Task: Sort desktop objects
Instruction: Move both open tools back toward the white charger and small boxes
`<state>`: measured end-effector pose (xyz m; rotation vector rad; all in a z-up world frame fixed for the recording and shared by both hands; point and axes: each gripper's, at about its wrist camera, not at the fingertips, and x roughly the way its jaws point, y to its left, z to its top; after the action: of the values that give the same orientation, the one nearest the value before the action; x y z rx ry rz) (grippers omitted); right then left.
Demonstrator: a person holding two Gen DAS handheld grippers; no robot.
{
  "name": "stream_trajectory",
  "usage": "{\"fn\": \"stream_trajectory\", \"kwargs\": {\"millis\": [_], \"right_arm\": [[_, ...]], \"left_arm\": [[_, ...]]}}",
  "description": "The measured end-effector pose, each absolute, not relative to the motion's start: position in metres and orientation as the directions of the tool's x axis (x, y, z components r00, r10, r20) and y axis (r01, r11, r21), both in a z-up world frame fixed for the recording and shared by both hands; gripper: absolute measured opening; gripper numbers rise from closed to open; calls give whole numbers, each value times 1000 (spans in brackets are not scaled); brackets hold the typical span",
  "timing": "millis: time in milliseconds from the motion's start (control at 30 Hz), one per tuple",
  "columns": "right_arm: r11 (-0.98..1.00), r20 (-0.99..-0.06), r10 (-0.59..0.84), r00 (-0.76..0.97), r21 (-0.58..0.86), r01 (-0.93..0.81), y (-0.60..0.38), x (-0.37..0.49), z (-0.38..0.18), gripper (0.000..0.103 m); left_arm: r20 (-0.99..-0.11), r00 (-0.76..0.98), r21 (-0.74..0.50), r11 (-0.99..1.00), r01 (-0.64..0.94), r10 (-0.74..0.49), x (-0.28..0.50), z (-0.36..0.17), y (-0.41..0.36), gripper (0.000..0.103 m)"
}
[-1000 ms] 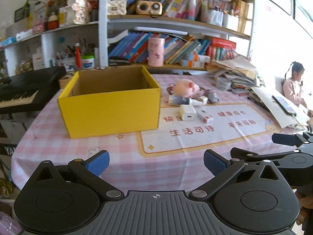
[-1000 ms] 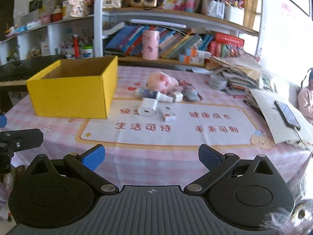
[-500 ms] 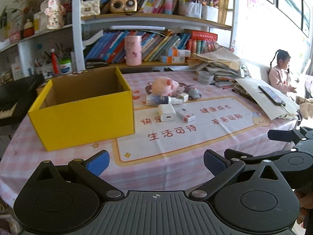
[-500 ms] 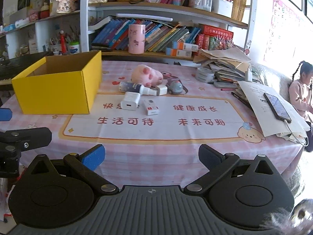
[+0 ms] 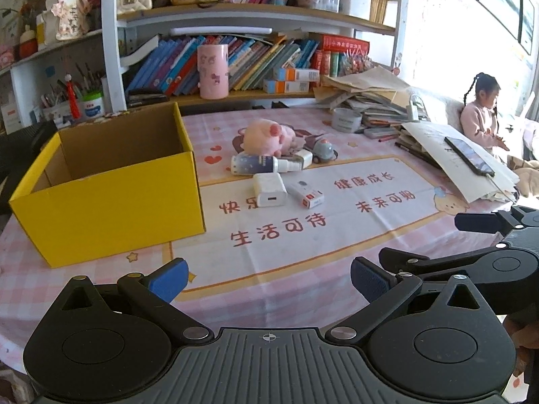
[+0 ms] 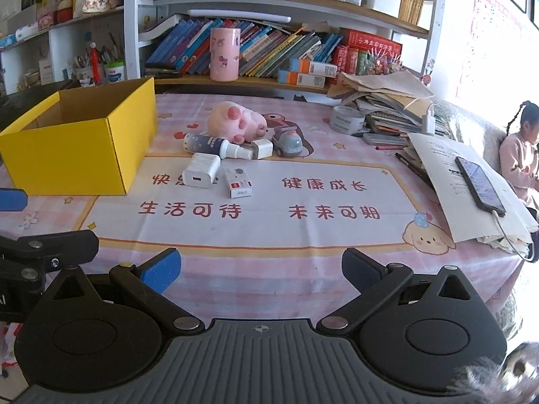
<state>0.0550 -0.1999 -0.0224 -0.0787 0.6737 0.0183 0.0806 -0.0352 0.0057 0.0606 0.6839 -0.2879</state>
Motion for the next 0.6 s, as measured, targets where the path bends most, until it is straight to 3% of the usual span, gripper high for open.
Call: {"fn": "stream_trajectory", "kwargs": {"millis": [600], "right_arm": [[979,-689,110,716,-48,-196,-222,149,-29,102]], "left_arm": [[-663,735,-40,987,155,-142,137,-3,-58,103]]}}
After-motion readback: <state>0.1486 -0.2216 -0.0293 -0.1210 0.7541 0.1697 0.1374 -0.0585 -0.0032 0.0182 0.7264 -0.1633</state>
